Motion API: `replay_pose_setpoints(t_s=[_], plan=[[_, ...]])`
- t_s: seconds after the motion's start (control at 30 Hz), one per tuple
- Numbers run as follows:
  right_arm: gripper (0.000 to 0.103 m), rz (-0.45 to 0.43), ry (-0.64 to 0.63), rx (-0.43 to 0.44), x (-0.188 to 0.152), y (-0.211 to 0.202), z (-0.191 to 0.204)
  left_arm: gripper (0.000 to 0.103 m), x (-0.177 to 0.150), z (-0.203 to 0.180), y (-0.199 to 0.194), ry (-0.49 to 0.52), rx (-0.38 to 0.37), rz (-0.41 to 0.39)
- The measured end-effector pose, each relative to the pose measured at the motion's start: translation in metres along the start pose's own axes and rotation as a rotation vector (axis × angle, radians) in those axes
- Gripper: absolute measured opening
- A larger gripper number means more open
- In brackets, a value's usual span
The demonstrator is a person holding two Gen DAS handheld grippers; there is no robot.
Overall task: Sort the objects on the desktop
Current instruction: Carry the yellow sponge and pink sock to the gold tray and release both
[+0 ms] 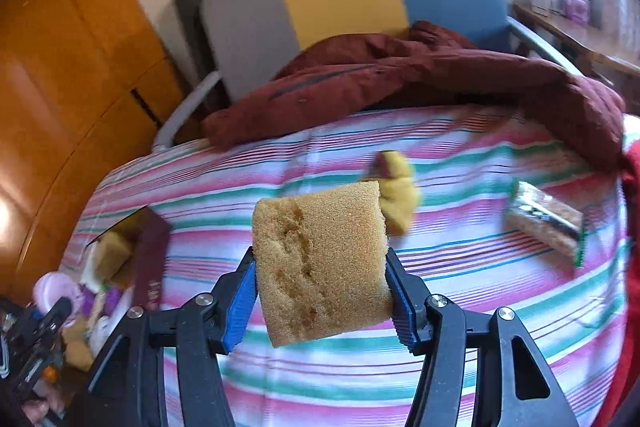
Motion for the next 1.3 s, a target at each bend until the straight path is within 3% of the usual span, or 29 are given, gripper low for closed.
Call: replay_pose_setpoints(t_s=[0.33, 0.6, 1.03, 1.23, 1.3], plan=[[0.060, 0.044, -0.116, 0.210, -0.035, 0.005, 0.131, 0.051, -0.016, 0.047, -0.011, -0.055, 0.075, 0.008], [0.060, 0.103, -0.126, 0.338, -0.062, 0.020, 0.207, 0.051, -0.033, 0.075, -0.013, -0.087, 0.129, 0.030], [0.060, 0.179, -0.090, 0.380, -0.077, 0.055, 0.258, 0.052, -0.052, 0.094, -0.003, -0.133, 0.163, 0.066], [0.062, 0.189, -0.082, 0.375, -0.079, 0.063, 0.269, 0.059, -0.057, 0.099, 0.004, -0.158, 0.165, 0.083], [0.072, 0.193, -0.070, 0.375, -0.079, 0.065, 0.269, 0.061, -0.057, 0.100, 0.005, -0.165, 0.162, 0.085]])
Point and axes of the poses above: each gripper's, at about its wrist camera, not at the fingertips, and y roughly the way its jaws point, z to its left, x to its top, the point moved 4 cm from there along y, roughly the way its jaws point, and after that the axes turned 13 degrees about -z, right-handed, at the moved point
